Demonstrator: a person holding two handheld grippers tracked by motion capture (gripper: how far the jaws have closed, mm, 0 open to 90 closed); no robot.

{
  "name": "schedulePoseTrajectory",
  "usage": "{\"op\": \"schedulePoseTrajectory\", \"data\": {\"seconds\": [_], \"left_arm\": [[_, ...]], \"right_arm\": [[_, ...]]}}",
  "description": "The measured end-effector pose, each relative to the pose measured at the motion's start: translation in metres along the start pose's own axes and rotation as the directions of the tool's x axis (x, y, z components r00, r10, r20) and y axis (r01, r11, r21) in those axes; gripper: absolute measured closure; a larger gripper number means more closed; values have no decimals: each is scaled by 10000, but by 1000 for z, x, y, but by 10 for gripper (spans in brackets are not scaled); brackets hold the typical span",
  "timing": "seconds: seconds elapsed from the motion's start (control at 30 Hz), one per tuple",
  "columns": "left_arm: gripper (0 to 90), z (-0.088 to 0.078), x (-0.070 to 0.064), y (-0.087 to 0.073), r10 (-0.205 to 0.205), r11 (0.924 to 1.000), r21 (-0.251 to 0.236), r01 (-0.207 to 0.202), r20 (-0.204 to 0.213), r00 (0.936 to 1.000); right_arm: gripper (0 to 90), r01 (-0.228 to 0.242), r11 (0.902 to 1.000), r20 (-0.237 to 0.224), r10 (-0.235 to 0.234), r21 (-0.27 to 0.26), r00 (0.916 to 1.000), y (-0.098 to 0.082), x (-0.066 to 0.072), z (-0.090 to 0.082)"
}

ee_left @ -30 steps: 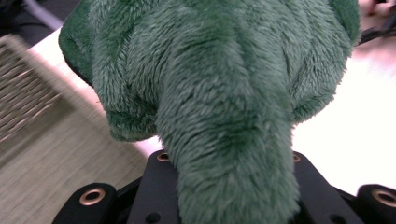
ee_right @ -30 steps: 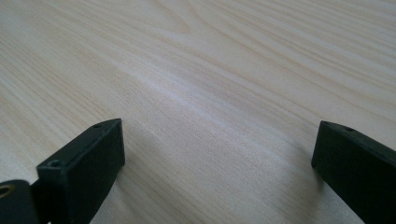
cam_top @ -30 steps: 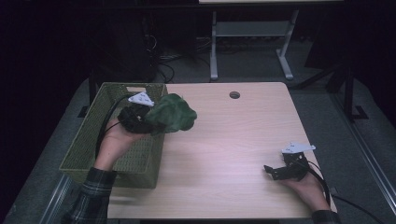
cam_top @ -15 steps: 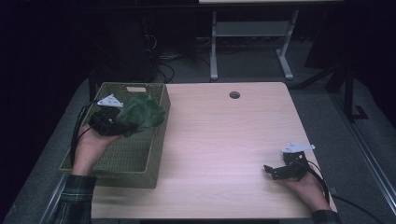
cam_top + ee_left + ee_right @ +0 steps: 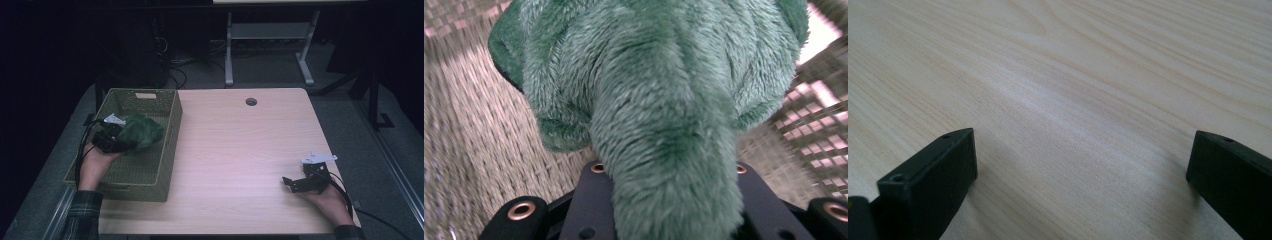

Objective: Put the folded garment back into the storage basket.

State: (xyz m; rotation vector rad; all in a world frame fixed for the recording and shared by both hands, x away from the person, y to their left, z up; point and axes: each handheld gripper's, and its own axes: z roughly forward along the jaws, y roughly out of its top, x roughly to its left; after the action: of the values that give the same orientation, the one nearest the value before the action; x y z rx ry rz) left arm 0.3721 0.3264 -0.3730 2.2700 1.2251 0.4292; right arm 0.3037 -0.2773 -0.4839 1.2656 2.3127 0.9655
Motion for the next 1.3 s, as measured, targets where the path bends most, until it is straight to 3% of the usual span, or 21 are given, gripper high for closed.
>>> {"op": "schedulePoseTrajectory", "data": {"seconds": [0.27,0.47,0.67,0.8,0.87,1.03,1.2,1.3], "left_arm": [[691,16,5,-10,-87,9986,512,92,-112,9999],[634,24,5,-11,-52,9954,954,49,26,10000],[577,29,6,-14,-270,9906,1347,238,217,9994],[465,31,8,-15,-384,9883,1483,351,194,9991],[364,30,9,-15,-376,9904,1339,353,147,9992],[222,19,7,-12,-322,9964,780,325,-55,9995],[196,3,1,-3,-290,9995,75,291,-63,9996],[185,-3,-6,7,-174,9994,-296,178,136,9998]], "right_arm": [[0,-20,10000,1,20,-4,10000,0,0,0],[0,-21,10000,17,21,-2,10000,0,1,0],[0,-18,10000,16,18,-1,10000,0,1,0],[0,-24,10000,15,24,-4,10000,0,1,0],[0,-13,10000,-6,13,-2,10000,0,1,0],[0,21,10000,-35,-21,-12,10000,0,0,0],[0,25,10000,-37,-25,-8,10000,0,0,0],[0,19,10000,-26,-19,-6,10000,0,0,0]]}}
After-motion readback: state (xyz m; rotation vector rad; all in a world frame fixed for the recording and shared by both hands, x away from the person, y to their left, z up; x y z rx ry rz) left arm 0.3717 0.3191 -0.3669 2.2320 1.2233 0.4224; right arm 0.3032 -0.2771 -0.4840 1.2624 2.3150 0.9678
